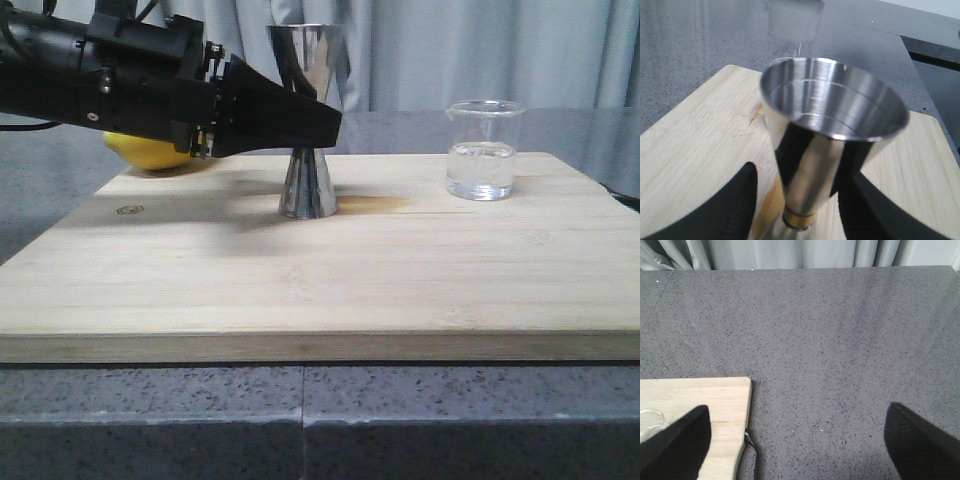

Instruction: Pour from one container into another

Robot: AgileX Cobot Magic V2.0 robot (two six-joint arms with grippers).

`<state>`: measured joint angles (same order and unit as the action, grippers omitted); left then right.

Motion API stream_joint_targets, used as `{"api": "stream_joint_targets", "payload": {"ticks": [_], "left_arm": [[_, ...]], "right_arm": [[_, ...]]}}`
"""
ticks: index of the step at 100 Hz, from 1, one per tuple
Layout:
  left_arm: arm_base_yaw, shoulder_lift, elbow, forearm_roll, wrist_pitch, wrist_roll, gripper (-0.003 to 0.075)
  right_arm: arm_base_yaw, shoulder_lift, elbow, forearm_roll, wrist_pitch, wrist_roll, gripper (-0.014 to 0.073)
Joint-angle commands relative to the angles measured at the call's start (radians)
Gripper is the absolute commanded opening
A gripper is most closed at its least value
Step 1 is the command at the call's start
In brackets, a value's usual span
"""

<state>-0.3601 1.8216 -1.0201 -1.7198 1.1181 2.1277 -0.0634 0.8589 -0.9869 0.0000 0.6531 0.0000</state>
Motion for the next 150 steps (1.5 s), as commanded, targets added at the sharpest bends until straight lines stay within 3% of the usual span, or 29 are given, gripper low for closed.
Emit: {"api": "stream_joint_targets", "payload": {"ticks": [1,82,150], "left_arm": [[-0.008,-0.043,-0.027,-0.064,0.056,0.004,0.0309],[-0.008,-0.043,-0.027,-0.064,0.077,0.004,0.0083],[-0.008,-0.051,-0.027,-0.066,0.15,0.008,0.0073]], "right_arm": [[0.001,-0.002,-0.024,-0.007,-0.08,-0.007,0.0648],[0.001,-0.002,-0.024,-0.007,-0.084,-0.007,0.0648],[0.001,-0.002,-0.024,-0.007,-0.084,-0.007,0.0648]]}}
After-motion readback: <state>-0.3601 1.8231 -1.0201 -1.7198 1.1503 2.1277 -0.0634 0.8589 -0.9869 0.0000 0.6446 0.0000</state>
